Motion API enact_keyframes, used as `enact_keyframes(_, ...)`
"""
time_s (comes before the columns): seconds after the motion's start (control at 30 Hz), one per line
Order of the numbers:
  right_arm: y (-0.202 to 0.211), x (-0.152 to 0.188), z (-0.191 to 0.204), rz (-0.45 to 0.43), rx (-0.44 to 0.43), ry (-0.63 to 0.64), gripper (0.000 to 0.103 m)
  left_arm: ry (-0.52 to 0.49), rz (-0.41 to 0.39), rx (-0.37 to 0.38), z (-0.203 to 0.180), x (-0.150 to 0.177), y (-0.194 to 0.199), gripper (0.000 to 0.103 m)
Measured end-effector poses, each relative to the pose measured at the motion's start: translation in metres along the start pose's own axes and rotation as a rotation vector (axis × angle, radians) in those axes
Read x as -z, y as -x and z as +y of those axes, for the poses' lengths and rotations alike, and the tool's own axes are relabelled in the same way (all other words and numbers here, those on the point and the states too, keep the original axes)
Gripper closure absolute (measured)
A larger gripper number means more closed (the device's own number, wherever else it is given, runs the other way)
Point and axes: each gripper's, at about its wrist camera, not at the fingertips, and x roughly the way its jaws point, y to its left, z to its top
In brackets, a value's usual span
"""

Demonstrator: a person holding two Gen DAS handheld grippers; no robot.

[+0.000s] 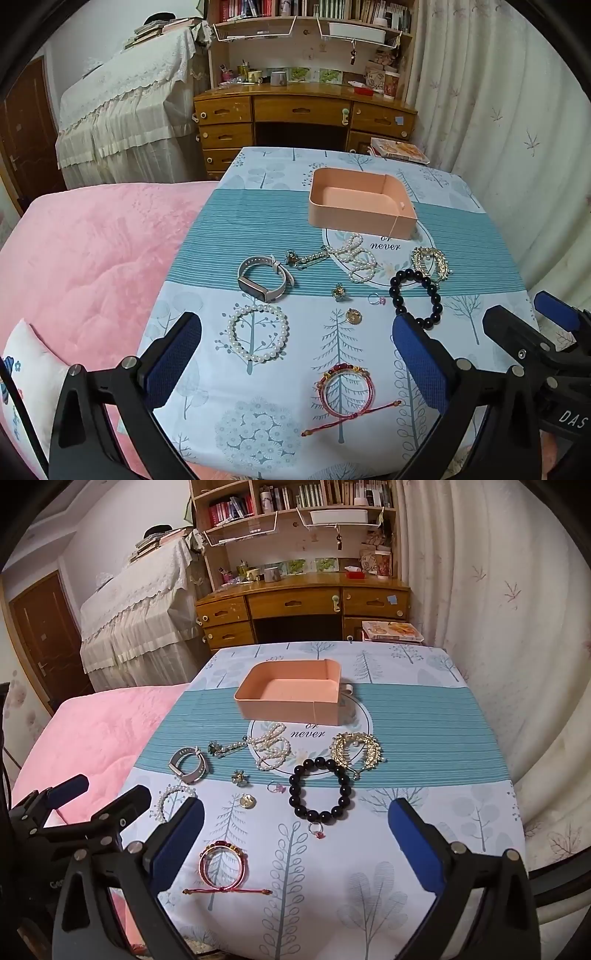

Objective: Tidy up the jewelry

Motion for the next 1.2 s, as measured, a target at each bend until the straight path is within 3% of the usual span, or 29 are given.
enact_keyframes(1.2,-0.010,0.003,0.000,0.025,-0.024,-0.011,0.003,-0.004,-0.016,-0.007,0.001,0.004,0.004,0.001)
